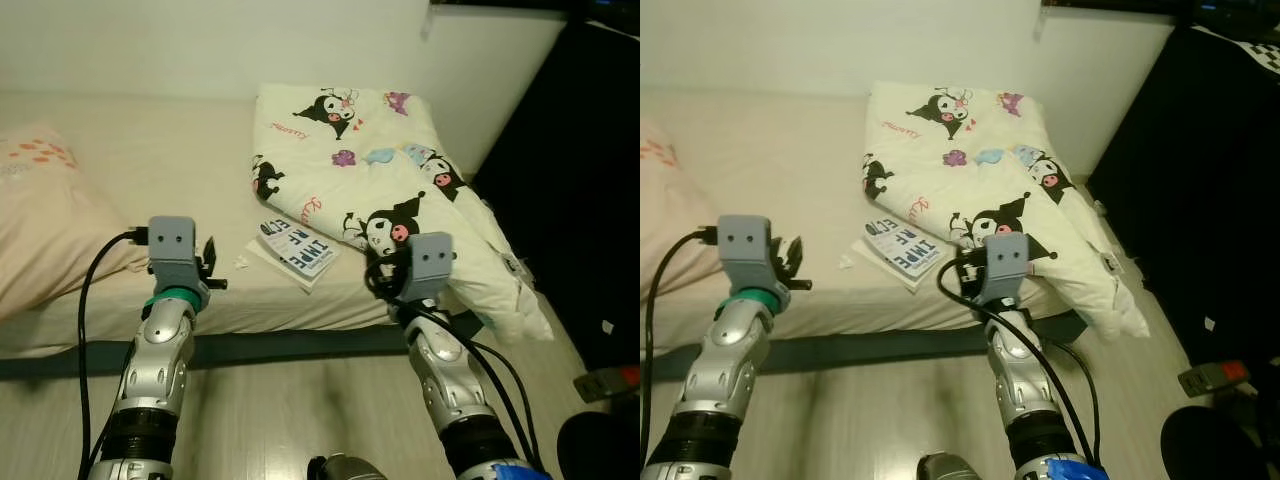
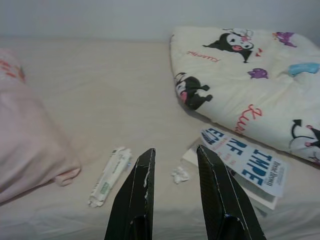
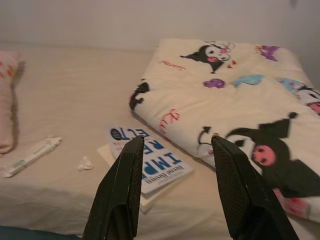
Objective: Clean up the room
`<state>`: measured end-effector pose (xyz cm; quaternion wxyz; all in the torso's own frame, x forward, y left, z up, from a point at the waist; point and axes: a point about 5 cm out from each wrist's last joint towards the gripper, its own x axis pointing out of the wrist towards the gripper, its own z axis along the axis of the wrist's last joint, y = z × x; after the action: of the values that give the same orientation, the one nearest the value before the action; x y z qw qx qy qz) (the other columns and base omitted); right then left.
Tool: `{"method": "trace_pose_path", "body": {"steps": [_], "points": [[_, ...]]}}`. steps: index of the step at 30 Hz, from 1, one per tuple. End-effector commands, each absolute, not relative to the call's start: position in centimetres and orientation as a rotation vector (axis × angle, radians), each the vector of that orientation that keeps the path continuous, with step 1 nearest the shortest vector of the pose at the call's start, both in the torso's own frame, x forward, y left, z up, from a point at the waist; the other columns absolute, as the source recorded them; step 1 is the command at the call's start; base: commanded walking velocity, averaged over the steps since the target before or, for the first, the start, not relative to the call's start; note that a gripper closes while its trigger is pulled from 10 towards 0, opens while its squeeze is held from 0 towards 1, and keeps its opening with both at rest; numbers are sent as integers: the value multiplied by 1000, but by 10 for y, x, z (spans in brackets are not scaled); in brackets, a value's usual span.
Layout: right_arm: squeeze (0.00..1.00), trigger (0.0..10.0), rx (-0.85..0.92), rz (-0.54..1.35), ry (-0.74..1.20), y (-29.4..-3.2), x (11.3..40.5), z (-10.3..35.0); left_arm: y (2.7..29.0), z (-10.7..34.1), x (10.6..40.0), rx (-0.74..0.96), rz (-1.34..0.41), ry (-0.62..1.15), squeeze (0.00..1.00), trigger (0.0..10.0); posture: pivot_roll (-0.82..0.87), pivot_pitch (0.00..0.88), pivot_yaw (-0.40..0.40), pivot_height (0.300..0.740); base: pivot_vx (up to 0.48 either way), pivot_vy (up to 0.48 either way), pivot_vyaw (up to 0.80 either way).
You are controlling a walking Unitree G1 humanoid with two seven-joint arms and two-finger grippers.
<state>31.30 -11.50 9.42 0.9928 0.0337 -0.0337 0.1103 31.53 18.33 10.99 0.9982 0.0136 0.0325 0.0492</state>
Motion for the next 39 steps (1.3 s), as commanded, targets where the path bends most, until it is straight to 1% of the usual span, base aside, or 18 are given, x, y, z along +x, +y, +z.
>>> {"method": "trace_pose_path", "body": {"steps": [1, 11, 28, 39], "points": [[0, 10000, 83, 212, -80, -117, 312, 95, 182, 104, 313, 36, 94, 85, 0, 10000, -11, 12, -10, 740, 0, 0, 0], [0, 10000, 70, 220, -85, -117, 311, 96, 182, 103, 313, 34, 97, 94, 0, 10000, -11, 13, -10, 740, 0, 0, 0], [0, 10000, 61, 240, -74, -114, 311, 94, 182, 103, 313, 30, 97, 102, 0, 10000, -11, 12, -11, 740, 0, 0, 781], [0, 10000, 85, 230, -85, -115, 311, 96, 181, 103, 314, 41, 90, 99, 0, 10000, -12, 10, -10, 740, 0, 0, 0]]}}
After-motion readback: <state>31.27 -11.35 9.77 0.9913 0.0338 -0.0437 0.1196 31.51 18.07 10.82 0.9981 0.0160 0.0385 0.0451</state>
